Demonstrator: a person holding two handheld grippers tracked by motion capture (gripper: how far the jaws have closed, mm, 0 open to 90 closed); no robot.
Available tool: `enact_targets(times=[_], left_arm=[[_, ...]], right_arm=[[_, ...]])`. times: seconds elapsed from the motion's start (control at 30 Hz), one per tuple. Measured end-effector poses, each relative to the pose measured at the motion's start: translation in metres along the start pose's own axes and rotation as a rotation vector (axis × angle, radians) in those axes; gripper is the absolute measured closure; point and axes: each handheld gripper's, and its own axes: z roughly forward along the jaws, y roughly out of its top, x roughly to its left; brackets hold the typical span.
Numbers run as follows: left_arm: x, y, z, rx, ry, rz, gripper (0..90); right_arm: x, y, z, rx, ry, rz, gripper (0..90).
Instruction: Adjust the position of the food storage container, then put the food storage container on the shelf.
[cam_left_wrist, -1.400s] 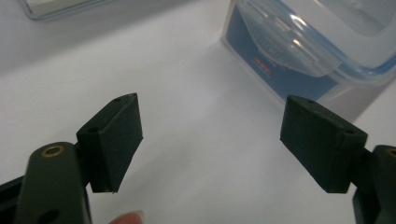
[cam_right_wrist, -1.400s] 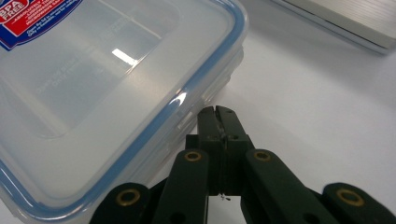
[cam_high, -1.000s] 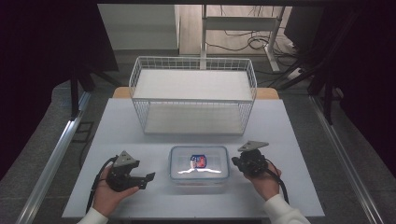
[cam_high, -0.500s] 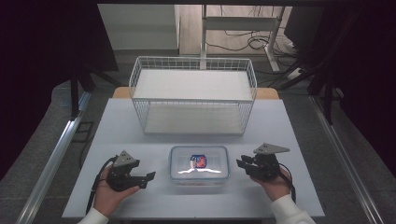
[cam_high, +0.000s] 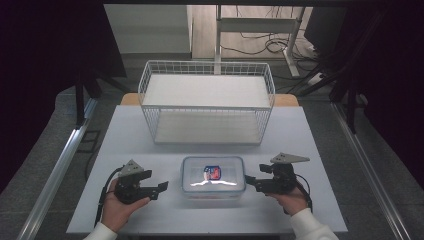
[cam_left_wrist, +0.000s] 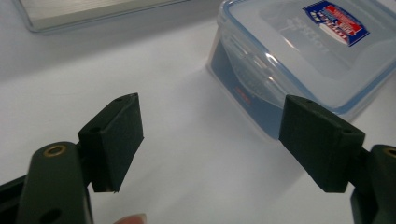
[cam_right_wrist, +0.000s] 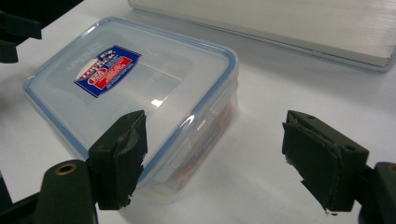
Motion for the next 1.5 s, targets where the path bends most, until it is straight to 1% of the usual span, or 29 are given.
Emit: enact_targets(times=[0.1, 0.23, 0.27, 0.33, 0.37, 0.4, 0.43, 0.47, 0.57, 0.6, 0.63, 0.67, 0.7, 0.8, 0.83, 0.87, 0.9, 0.93, 0.97, 1.0, 1.03, 1.1, 1.13, 1.17, 1.2, 1.3, 1.37, 1.47, 1.5], left_arm=[[0.000, 0.000, 0.000, 0.005, 0.004, -0.012, 18.3], [0.001, 0.003, 0.002, 0.004, -0.041, -0.055, 16.3], [0.001, 0.003, 0.002, 0.004, -0.041, -0.055, 15.8], [0.001, 0.005, 0.004, 0.007, -0.058, -0.065, 14.8], [0.002, 0.008, 0.005, 0.011, -0.053, -0.064, 13.7], [0.003, 0.011, 0.005, 0.009, -0.065, -0.077, 11.7], [0.003, 0.011, 0.005, 0.009, -0.065, -0.077, 11.3], [0.003, 0.014, 0.007, 0.007, -0.099, -0.100, 10.7], [0.002, 0.018, 0.014, 0.025, -0.142, -0.132, 8.9], [0.002, 0.018, 0.014, 0.025, -0.142, -0.132, 8.2], [0.000, 0.021, 0.019, 0.031, -0.168, -0.154, 8.0], [0.000, 0.021, 0.019, 0.031, -0.168, -0.154, 7.6], [-0.001, 0.025, 0.025, 0.036, -0.194, -0.171, 7.3], [-0.001, 0.029, 0.035, 0.038, -0.249, -0.220, 7.0], [-0.001, 0.029, 0.035, 0.038, -0.249, -0.220, 6.8], [0.000, 0.030, 0.039, 0.043, -0.262, -0.228, 6.7], [0.001, 0.032, 0.047, 0.050, -0.294, -0.243, 6.7], [0.001, 0.032, 0.047, 0.050, -0.294, -0.243, 6.8], [0.003, 0.034, 0.056, 0.057, -0.329, -0.266, 6.9], [0.003, 0.034, 0.056, 0.057, -0.329, -0.266, 7.0], [0.004, 0.034, 0.063, 0.068, -0.361, -0.279, 7.3], [0.005, 0.034, 0.067, 0.074, -0.376, -0.287, 8.3], [0.006, 0.033, 0.069, 0.077, -0.391, -0.296, 8.9], [0.006, 0.033, 0.069, 0.077, -0.391, -0.296, 9.4], [0.007, 0.033, 0.071, 0.081, -0.401, -0.303, 9.4], [0.006, 0.031, 0.078, 0.107, -0.426, -0.301, 12.4], [0.005, 0.030, 0.079, 0.119, -0.424, -0.297, 13.8], [0.004, 0.030, 0.080, 0.119, -0.428, -0.292, 18.1], [0.004, 0.030, 0.079, 0.121, -0.421, -0.288, 18.9]], right_arm=[[-0.001, 0.001, 0.000, 0.008, 0.004, 0.005, 22.1], [-0.003, 0.003, 0.002, 0.013, 0.013, 0.011, 21.3], [-0.003, 0.003, 0.002, 0.013, 0.013, 0.011, 21.3], [-0.003, 0.003, 0.001, 0.016, 0.020, 0.023, 20.5], [-0.003, 0.003, 0.001, 0.017, 0.019, 0.026, 19.4], [-0.003, 0.003, 0.001, 0.016, 0.017, 0.046, 18.2], [-0.003, 0.003, 0.001, 0.016, 0.017, 0.046, 18.2], [-0.003, 0.004, 0.000, 0.012, 0.027, 0.060, 17.9], [-0.003, 0.005, 0.002, 0.014, 0.038, 0.069, 17.8], [-0.004, 0.006, 0.003, 0.010, 0.046, 0.075, 17.8], [-0.004, 0.007, 0.005, 0.007, 0.053, 0.083, 17.8], [-0.004, 0.007, 0.005, 0.007, 0.053, 0.083, 17.8], [-0.003, 0.008, 0.009, 0.013, 0.067, 0.093, 17.7], [0.001, 0.009, 0.014, 0.033, 0.071, 0.071, 17.3], [0.002, 0.009, 0.015, 0.034, 0.073, 0.068, 17.3], [0.003, 0.009, 0.015, 0.037, 0.075, 0.064, 17.3], [0.004, 0.009, 0.016, 0.039, 0.075, 0.062, 17.3], [0.004, 0.009, 0.016, 0.039, 0.075, 0.062, 17.3], [0.004, 0.009, 0.016, 0.042, 0.070, 0.058, 17.3], [0.004, 0.009, 0.016, 0.042, 0.070, 0.058, 17.3], [0.004, 0.009, 0.016, 0.043, 0.066, 0.054, 17.3], [0.003, 0.009, 0.015, 0.044, 0.065, 0.055, 17.3], [0.003, 0.009, 0.016, 0.044, 0.064, 0.054, 17.3], [0.003, 0.009, 0.016, 0.043, 0.064, 0.054, 17.3], [0.003, 0.009, 0.016, 0.043, 0.064, 0.054, 17.3], [0.003, 0.009, 0.019, 0.052, 0.065, 0.054, 17.2], [0.003, 0.009, 0.020, 0.057, 0.072, 0.056, 16.9], [0.001, 0.009, 0.025, 0.058, 0.095, 0.086, 16.6], [0.000, 0.010, 0.026, 0.064, 0.105, 0.097, 16.2]])
